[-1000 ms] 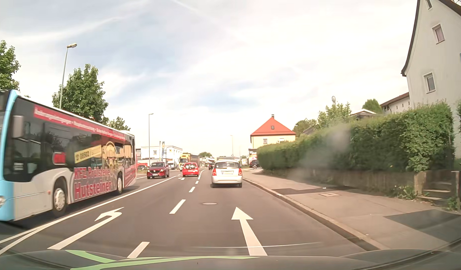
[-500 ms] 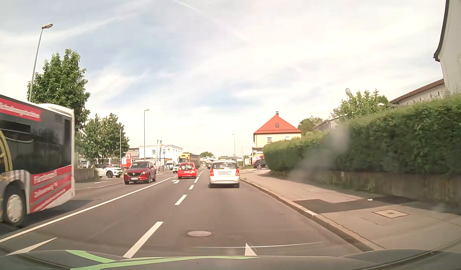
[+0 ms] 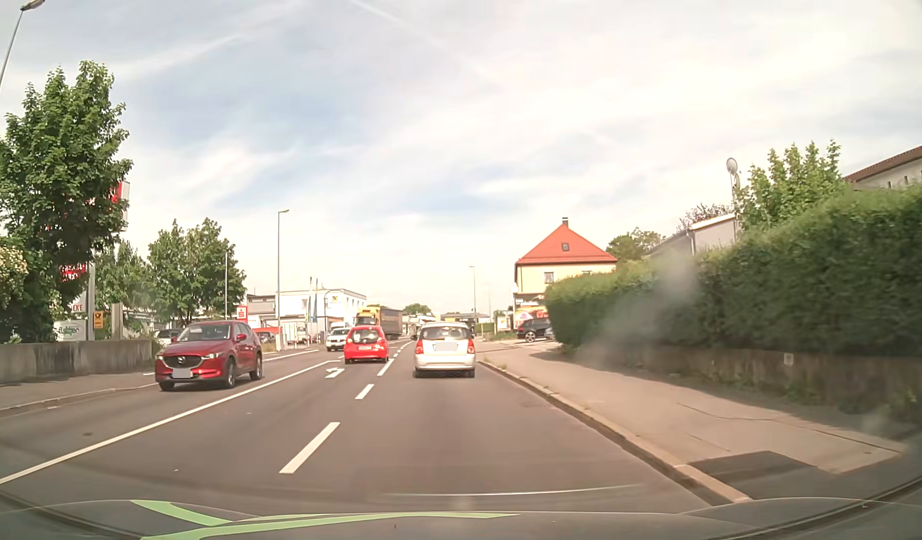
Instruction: Follow the waypoints while adhering to traffic rules and regulations
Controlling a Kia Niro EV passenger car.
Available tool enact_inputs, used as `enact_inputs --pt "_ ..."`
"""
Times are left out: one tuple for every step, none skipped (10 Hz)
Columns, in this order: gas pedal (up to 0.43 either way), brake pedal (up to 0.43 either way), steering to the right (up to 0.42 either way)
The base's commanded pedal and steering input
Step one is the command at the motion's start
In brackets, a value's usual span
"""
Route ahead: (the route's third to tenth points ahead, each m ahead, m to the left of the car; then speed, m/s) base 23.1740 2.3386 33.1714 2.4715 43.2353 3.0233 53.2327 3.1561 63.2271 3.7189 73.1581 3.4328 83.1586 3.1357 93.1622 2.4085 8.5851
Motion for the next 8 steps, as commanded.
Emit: enact_inputs --pt "0.028 0.000 -0.013" --pt "0.008 0.000 -0.014" --pt "0.008 0.000 -0.015" --pt "0.008 0.000 -0.015" --pt "0.000 0.000 -0.015" --pt "0.000 0.000 -0.015" --pt "0.000 0.000 -0.015" --pt "0.000 0.000 -0.015"
